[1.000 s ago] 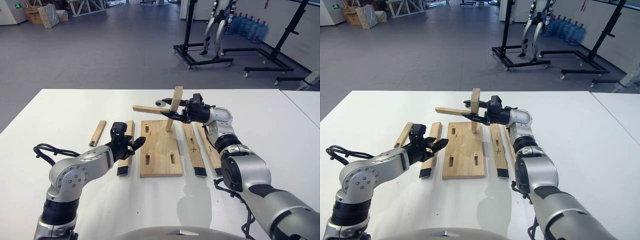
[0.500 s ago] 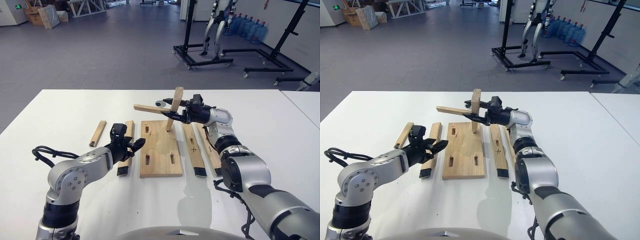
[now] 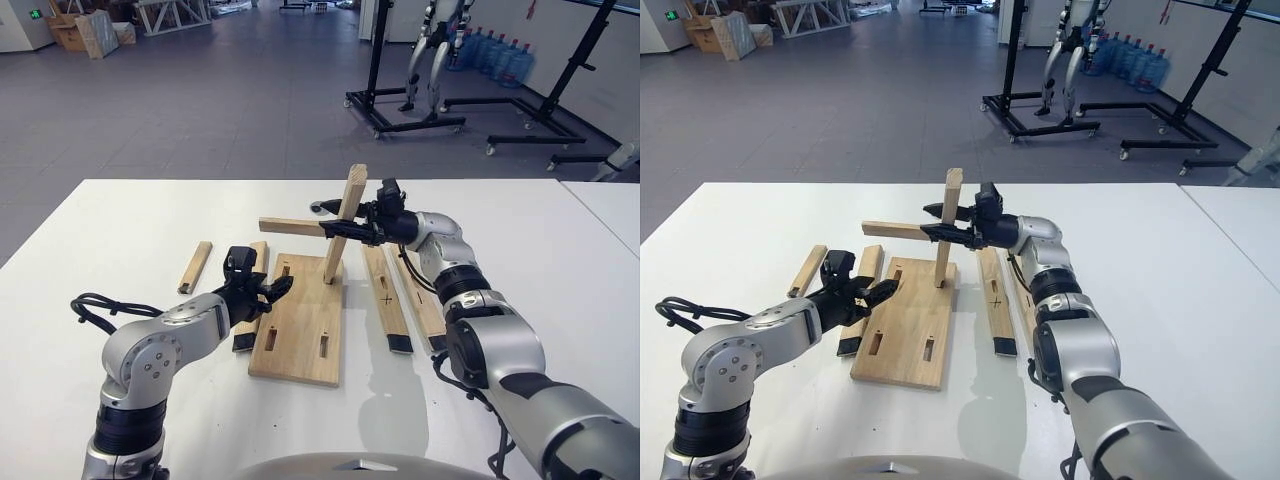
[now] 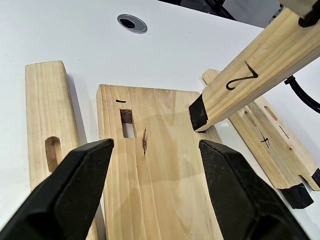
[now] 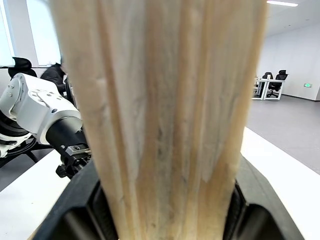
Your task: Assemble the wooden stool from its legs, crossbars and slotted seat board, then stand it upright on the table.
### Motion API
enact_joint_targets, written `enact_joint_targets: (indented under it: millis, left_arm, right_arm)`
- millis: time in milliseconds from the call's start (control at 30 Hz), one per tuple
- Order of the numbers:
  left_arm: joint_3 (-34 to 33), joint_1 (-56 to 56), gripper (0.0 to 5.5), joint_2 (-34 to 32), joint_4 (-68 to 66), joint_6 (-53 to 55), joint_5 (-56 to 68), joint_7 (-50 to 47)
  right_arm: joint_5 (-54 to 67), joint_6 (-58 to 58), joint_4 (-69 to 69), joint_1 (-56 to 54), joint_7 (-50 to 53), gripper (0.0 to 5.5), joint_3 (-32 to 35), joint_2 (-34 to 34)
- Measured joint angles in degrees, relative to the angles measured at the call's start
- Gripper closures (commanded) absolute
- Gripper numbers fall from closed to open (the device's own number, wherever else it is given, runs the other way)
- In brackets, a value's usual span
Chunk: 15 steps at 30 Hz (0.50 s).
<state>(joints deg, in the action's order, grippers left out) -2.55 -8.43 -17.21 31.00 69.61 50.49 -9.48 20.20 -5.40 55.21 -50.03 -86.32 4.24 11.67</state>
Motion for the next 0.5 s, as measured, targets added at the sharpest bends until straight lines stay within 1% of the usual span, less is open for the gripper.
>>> enact_joint_targets:
  millis: [100, 300, 367, 500]
  left_arm:
    - [-0.1, -0.1, 2.37, 0.2, 0.0, 0.4, -0.9, 0.3]
    - [-1.0, -0.3, 2.37, 0.7, 0.2, 1.4, -1.9, 0.7]
    - [-1.5, -0.3, 2.37, 0.8, 0.2, 1.5, -2.1, 0.9]
    - [-1.8, -0.4, 2.37, 1.3, 0.2, 1.5, -3.3, 1.8]
  right_arm:
    - [0.1, 3.8, -4.5, 1.3, 2.7, 3.45, 0.0, 0.8]
    - [4.4, 18.7, -24.0, 5.5, 14.6, 3.45, 2.3, 2.4]
    - [6.0, 22.5, -29.0, 6.3, 17.0, 3.45, 2.6, 2.6]
    - [6.1, 23.6, -30.5, 11.4, 18.4, 3.45, 0.6, 1.9]
